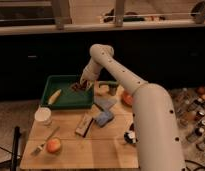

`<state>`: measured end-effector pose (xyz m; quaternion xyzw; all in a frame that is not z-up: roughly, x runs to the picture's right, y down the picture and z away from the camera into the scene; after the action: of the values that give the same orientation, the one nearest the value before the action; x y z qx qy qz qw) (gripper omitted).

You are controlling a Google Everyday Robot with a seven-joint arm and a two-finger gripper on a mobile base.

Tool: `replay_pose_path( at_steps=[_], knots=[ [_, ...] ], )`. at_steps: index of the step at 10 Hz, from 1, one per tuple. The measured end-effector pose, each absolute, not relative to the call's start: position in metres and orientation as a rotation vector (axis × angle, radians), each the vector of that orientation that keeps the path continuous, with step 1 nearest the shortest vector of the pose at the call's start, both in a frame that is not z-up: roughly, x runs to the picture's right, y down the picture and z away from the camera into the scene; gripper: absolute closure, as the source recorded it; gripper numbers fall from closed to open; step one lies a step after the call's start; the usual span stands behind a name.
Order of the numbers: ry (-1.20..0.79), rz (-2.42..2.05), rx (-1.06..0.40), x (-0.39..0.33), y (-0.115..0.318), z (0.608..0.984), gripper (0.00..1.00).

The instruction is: Place grapes in tray

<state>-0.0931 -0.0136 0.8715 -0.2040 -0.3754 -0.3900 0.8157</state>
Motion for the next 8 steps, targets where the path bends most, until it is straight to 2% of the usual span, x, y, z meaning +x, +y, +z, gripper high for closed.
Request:
replay_pose_path(
  at_steps=[1, 3, 4, 8],
  knots=[
    [-0.801, -0.829, -0.433, -0.0917, -0.0136, 0.8715, 0.40],
    [-0.803, -0.826, -0.431, -0.0915, -0.0140, 0.8712, 0.25],
    [-0.803, -0.824, -0.429, -0.0906, -0.0143, 0.8715, 0.20],
    [-0.809, -0.819, -0.426, -0.0899, -0.0148, 0.8722, 0.20]
  ],
)
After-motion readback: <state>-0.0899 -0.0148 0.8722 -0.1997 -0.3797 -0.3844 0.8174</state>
